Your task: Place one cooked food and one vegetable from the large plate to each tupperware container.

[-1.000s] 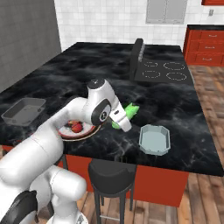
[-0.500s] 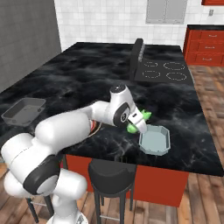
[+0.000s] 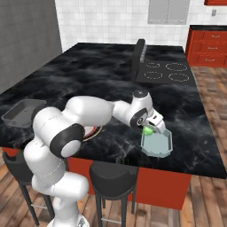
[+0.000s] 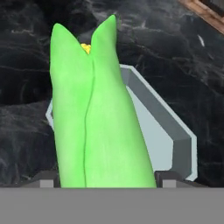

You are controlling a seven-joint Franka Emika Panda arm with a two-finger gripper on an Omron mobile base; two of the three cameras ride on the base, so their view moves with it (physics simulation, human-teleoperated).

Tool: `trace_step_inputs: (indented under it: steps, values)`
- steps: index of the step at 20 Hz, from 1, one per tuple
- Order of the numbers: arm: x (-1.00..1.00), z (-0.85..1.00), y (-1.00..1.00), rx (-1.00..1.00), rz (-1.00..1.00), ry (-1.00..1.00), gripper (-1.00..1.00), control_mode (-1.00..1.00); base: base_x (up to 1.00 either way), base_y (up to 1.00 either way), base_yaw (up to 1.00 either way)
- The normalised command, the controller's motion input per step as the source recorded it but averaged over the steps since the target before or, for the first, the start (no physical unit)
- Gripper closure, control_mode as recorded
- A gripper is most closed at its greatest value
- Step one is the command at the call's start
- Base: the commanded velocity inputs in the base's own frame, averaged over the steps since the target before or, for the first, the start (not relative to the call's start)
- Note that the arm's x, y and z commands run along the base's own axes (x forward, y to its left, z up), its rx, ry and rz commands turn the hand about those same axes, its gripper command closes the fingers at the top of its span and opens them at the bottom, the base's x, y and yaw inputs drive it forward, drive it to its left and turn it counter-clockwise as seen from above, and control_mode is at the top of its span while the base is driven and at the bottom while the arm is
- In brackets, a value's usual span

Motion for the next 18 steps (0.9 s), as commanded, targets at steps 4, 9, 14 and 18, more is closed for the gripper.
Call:
trace_step_inputs:
  steps: [4,9,14,18]
  values:
    - [0.25,-0.61,-0.42,0.0,0.18,0.0,1.0,-1.0,0.0,0.0,0.0]
    - [0.0,-0.43,-0.24,0.0,0.13,0.0,1.0,-1.0,0.0,0.0,0.0]
    - [0.07,-0.27,0.0,0.0,0.07,0.0,1.0,-1.0,0.0,0.0,0.0]
    - [0.1,-0.11,0.0,0.0,0.05,0.0,1.0,-1.0,0.0,0.0,0.0]
